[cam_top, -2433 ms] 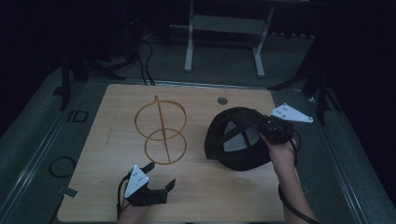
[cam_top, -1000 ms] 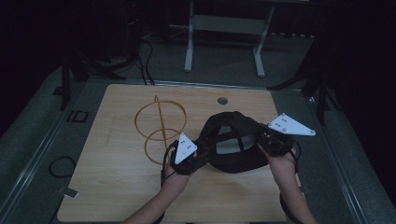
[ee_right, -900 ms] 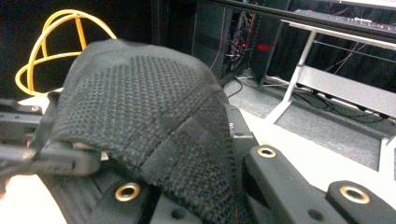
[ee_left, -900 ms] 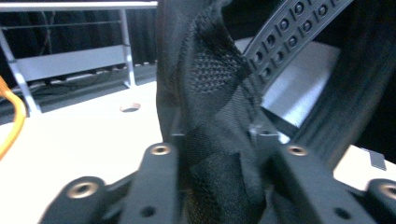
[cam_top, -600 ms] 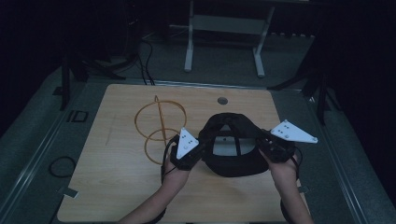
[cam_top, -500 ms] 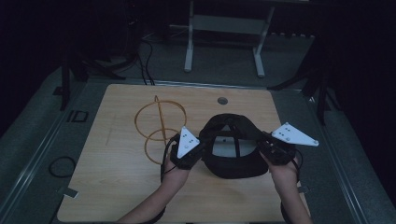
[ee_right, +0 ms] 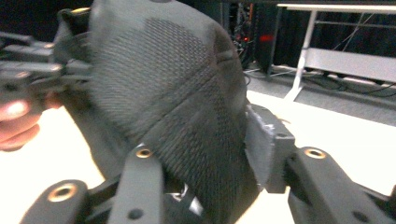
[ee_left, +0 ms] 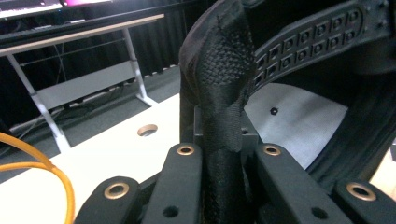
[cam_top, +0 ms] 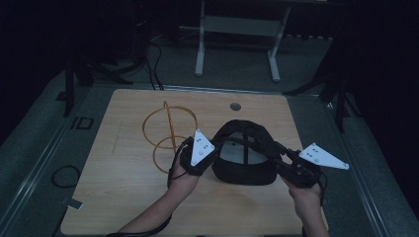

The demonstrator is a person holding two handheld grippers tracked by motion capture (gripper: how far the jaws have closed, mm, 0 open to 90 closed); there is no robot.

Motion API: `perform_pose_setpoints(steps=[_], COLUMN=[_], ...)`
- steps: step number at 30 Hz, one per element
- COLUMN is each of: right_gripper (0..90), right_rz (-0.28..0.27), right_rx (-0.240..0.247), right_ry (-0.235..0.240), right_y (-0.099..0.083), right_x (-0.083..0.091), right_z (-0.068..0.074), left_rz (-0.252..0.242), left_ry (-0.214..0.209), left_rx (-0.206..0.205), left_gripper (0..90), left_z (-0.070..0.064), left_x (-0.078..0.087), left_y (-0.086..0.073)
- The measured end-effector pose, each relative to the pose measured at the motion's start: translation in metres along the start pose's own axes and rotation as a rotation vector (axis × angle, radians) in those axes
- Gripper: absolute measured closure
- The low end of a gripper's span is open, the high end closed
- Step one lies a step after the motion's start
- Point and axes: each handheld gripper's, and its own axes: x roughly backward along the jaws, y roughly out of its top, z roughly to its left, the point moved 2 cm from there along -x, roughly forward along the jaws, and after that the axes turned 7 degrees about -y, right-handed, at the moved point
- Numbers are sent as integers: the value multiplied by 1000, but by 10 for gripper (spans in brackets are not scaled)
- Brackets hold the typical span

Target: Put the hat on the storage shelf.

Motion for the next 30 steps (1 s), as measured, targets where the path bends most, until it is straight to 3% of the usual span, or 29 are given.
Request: perform_pose_setpoints(steps=[5, 13, 16, 18, 21, 24, 26, 27, 30], right_gripper=[517, 481, 480, 480, 481, 481, 484, 487, 489], right_rz=[25, 14, -12, -17, -18, -13, -20, -23, -28], right_rx=[-3, -17, -28, -20, 11, 71, 98, 100, 112], right_ry=[27, 33, 18, 8, 38, 74, 68, 73, 143], right_y=[-14, -18, -13, -10, -5, 0, 2, 4, 7], right_x=[21, 59, 70, 73, 73, 70, 68, 67, 67], right_z=[3, -14, -24, -30, -33, -27, -21, -19, -8], left_rz=[-12, -33, -56, -64, -57, -59, -65, -63, -74], left_ry=[11, -75, -138, -221, -315, -389, -420, -441, -500], left_rx=[-33, -112, -120, -152, -184, -219, -247, -242, -245], left_gripper=[861, 861, 861, 860, 860, 860, 860, 860, 859], left_z=[1, 2, 5, 8, 10, 8, 7, 8, 11], left_x=[4, 11, 15, 18, 22, 26, 28, 29, 33], left_y=[5, 9, 11, 12, 12, 12, 13, 13, 12])
